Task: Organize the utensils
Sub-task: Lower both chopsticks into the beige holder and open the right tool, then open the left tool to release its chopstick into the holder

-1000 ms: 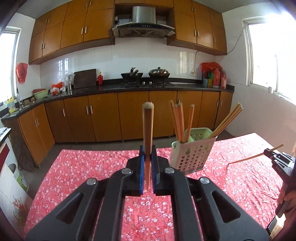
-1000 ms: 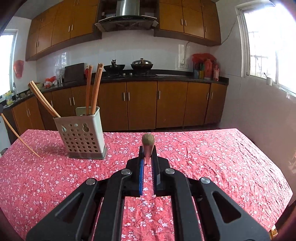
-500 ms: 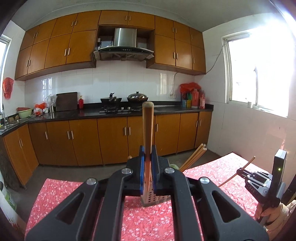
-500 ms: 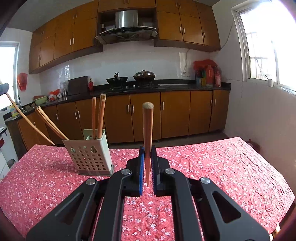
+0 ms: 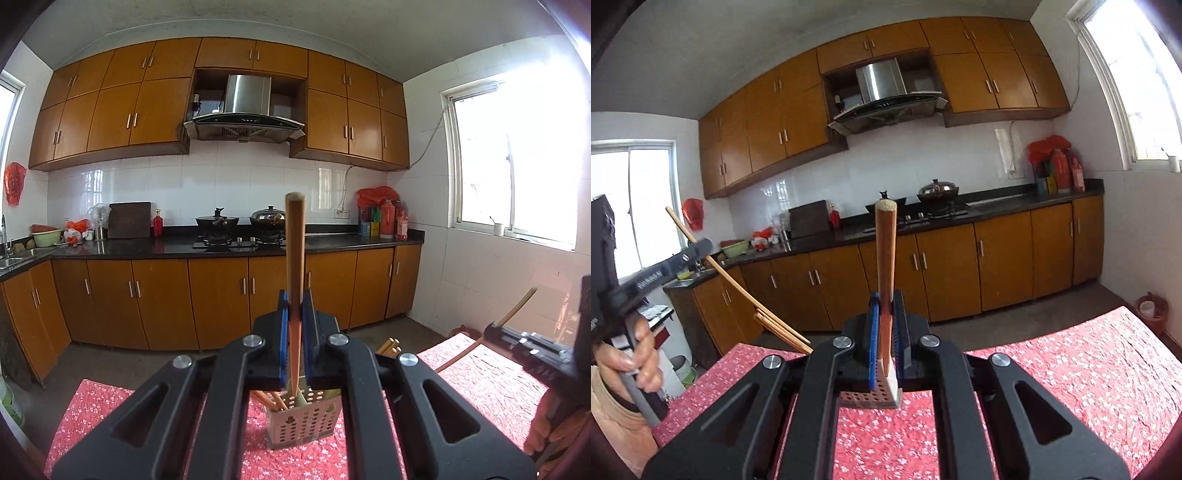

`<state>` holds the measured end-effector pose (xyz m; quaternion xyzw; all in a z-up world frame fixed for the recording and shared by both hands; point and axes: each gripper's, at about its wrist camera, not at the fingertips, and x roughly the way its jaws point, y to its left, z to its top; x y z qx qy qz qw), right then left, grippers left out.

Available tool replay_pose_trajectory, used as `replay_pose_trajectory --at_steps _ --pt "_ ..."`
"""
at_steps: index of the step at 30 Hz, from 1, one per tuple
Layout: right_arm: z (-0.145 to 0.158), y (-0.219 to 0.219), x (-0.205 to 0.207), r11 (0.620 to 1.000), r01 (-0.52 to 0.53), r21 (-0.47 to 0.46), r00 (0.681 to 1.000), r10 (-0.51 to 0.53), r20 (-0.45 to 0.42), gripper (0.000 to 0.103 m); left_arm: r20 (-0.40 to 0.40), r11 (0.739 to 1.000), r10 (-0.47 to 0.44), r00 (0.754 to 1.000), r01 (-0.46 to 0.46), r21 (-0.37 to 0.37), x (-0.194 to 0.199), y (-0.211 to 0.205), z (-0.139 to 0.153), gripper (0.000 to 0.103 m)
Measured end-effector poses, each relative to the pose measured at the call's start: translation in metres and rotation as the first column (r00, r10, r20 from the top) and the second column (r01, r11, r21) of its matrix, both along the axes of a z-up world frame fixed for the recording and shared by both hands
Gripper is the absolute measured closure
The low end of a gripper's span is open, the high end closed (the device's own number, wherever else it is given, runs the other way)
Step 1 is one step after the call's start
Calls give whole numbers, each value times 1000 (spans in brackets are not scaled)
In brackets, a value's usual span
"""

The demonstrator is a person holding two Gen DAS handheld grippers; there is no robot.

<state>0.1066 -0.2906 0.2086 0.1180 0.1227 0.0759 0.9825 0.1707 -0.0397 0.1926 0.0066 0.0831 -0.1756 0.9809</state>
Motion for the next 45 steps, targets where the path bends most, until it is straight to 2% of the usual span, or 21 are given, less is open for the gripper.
replay_pose_trajectory --at_steps 4,8,14,19,31,34,36,37,43,45 --pt "24 16 5 999 -19 -38 996 22 84 95 0 1000 25 1000 -25 -2 18 -3 -1 95" --pt "27 26 23 999 -31 -35 993 35 117 95 -14 999 32 999 -32 -5 34 -5 -5 95" --pt "8 42 62 997 -50 -54 997 53 55 95 -49 999 37 998 -38 -15 58 -7 -21 95" --pt "-11 46 81 996 -70 -53 997 70 11 95 -61 1000 26 998 -26 8 75 -14 -33 95" --pt "-33 54 101 996 -82 -44 995 79 -65 95 -137 1000 16 990 -14 16 105 -19 -60 95" --pt "-33 49 97 997 -72 -29 996 70 -63 86 -145 1000 24 989 -22 15 107 -19 -64 91" --pt "-31 44 92 998 -53 -24 998 52 -47 75 -136 999 32 990 -29 21 105 -18 -62 84" --pt "-30 42 91 999 -48 -22 998 47 -42 74 -131 999 35 991 -33 22 105 -18 -61 81" --pt "-23 31 69 1000 -13 -25 1000 12 -26 74 -111 998 55 992 -54 16 88 -12 -54 78" --pt "-23 28 62 1000 -7 -22 1000 6 -28 71 -105 998 66 992 -65 21 79 -9 -52 77"
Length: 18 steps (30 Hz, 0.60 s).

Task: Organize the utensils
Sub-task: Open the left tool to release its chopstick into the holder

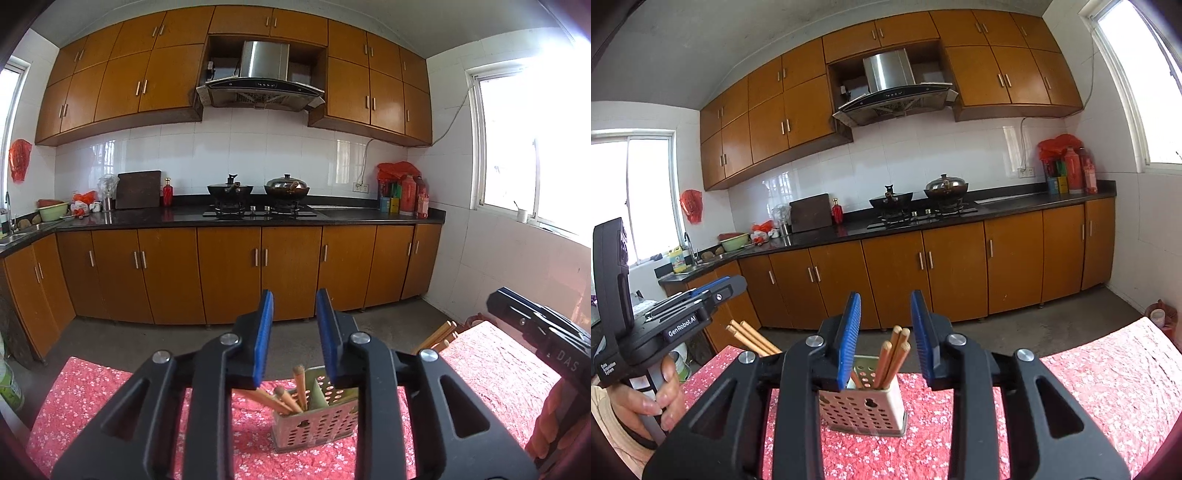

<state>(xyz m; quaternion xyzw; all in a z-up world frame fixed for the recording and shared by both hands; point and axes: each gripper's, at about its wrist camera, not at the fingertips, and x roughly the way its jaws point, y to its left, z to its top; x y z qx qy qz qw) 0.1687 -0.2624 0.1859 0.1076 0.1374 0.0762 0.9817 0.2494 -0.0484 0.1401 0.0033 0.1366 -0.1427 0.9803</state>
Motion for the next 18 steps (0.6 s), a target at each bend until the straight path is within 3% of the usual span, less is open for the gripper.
replay_pose_trajectory --at_steps 10,18 --pt "-23 4 -47 1000 15 1 996 -14 -93 69 -20 995 94 995 -93 36 -72 40 -19 73" --pt "-56 17 -80 997 41 -60 983 -51 -176 69 -32 983 167 985 -164 84 -132 72 -45 68"
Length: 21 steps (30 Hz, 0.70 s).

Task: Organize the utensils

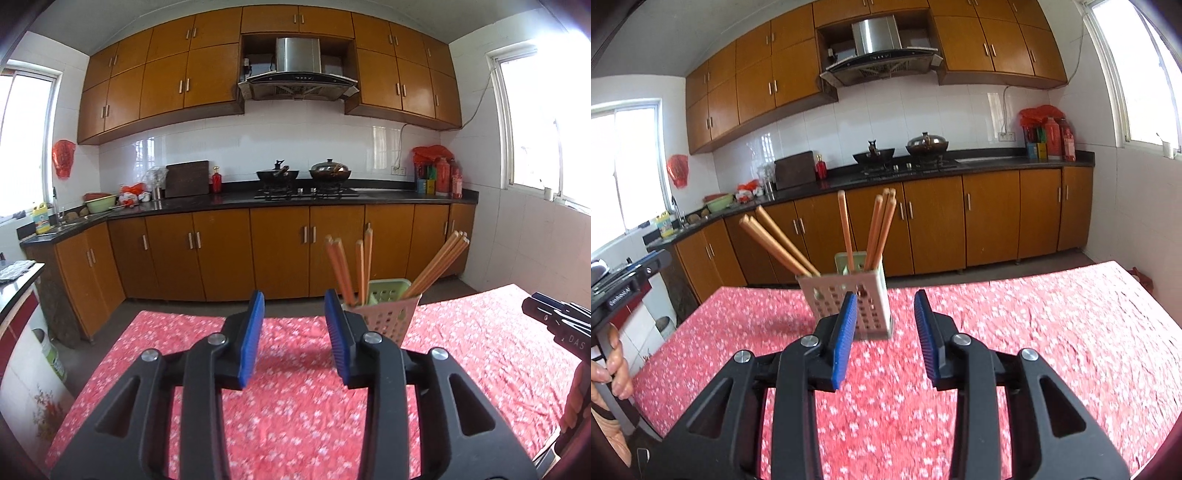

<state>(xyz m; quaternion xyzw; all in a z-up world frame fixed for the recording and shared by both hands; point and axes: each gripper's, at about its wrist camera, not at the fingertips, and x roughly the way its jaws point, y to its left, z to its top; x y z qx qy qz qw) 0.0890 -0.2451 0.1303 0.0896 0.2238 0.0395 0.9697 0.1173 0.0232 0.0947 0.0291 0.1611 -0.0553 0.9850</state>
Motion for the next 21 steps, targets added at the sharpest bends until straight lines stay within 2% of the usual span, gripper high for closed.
replay_pose_trajectory --at_steps 7,12,21 --pt "-21 5 -18 1000 13 3 999 -12 -50 69 -53 999 28 998 -30 -29 -26 17 -23 68" --pt "-32 6 -24 1000 11 0 997 -11 -80 69 -82 999 27 996 -30 -37 -31 18 -33 68" --pt "-40 7 -26 1000 9 1 995 -9 -101 69 -96 999 7 995 -10 -32 -28 8 -36 66"
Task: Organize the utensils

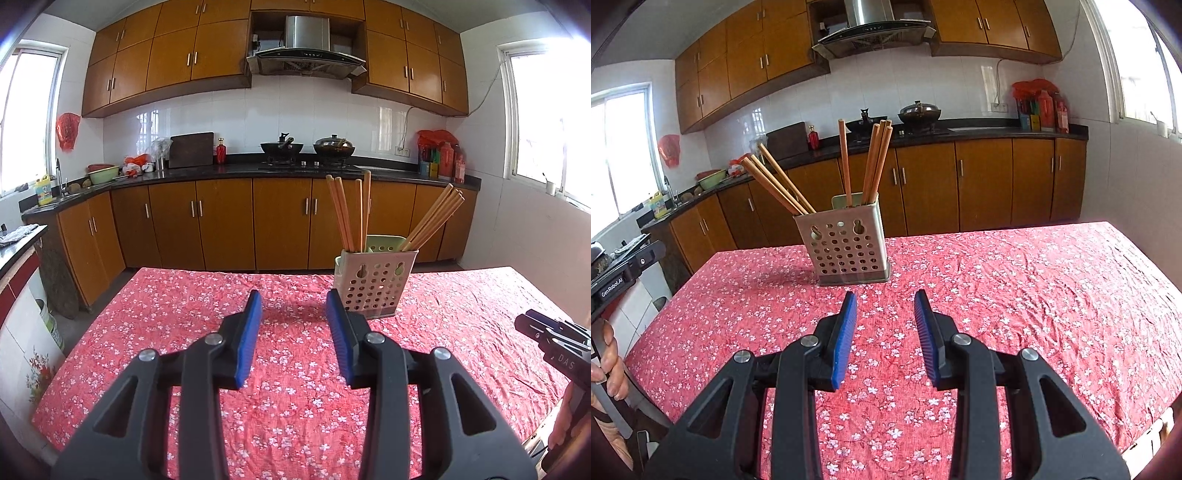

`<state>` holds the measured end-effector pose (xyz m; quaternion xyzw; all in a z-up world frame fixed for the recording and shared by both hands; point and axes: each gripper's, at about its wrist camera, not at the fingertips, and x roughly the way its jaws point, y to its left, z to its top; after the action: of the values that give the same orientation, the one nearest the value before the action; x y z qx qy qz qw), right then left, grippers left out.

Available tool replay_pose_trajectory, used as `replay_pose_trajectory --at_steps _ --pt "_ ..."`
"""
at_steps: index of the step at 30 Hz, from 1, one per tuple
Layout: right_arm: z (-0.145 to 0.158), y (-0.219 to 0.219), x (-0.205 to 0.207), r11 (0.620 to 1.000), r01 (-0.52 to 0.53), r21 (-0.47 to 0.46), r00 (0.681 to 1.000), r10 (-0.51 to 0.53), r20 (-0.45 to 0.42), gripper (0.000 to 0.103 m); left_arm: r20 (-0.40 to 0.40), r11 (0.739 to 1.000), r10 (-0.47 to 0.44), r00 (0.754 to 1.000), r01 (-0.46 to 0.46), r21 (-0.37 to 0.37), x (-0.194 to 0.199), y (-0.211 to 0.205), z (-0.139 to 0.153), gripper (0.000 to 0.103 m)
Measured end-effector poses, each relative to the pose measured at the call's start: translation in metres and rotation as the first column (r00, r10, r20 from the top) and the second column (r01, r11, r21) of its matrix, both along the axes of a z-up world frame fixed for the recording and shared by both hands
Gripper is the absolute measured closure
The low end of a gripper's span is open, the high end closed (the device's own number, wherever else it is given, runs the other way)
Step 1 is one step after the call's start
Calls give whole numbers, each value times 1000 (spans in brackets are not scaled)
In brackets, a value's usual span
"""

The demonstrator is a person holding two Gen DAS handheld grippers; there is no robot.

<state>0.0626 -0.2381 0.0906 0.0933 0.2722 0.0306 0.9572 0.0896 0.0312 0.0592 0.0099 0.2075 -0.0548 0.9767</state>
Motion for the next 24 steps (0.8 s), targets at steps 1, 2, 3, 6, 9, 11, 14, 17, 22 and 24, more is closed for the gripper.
replay_pose_trajectory --at_steps 1,2,3,6,9,11,14,17,22,24 --pt "-1 0 0 1000 -1 0 1000 1 0 69 -1 1000 0 1000 0 1 0 0 0 66" --pt "0 0 1 1000 -2 0 1000 2 -1 69 -3 1000 0 1000 0 1 1 -1 -1 66" --pt "0 0 1 1000 -3 0 1000 3 -1 69 -6 1000 0 1000 0 1 1 -1 -1 66" --pt "-1 0 1 1000 -4 0 1000 4 -3 69 -13 1000 2 1000 -2 1 2 0 -4 66" --pt "-2 -1 2 1000 -4 -2 1000 4 -7 69 -19 1000 3 1000 -3 0 2 1 -6 66" --pt "-2 -1 3 1000 -3 -6 1000 3 -8 69 -23 1000 4 1000 -4 1 2 1 -8 66" --pt "-2 0 3 1000 -3 -10 1000 3 -10 69 -29 1000 4 1000 -4 1 3 0 -8 66" --pt "-3 -1 4 1000 -3 -12 1000 3 -13 68 -33 1000 3 999 -3 1 3 -1 -11 66" --pt "-5 -1 5 1000 -2 -14 1000 2 -19 67 -38 1000 1 999 -1 1 3 -1 -12 66" --pt "-5 0 6 1000 -2 -16 1000 2 -20 67 -42 1000 0 999 0 1 4 -2 -13 66"
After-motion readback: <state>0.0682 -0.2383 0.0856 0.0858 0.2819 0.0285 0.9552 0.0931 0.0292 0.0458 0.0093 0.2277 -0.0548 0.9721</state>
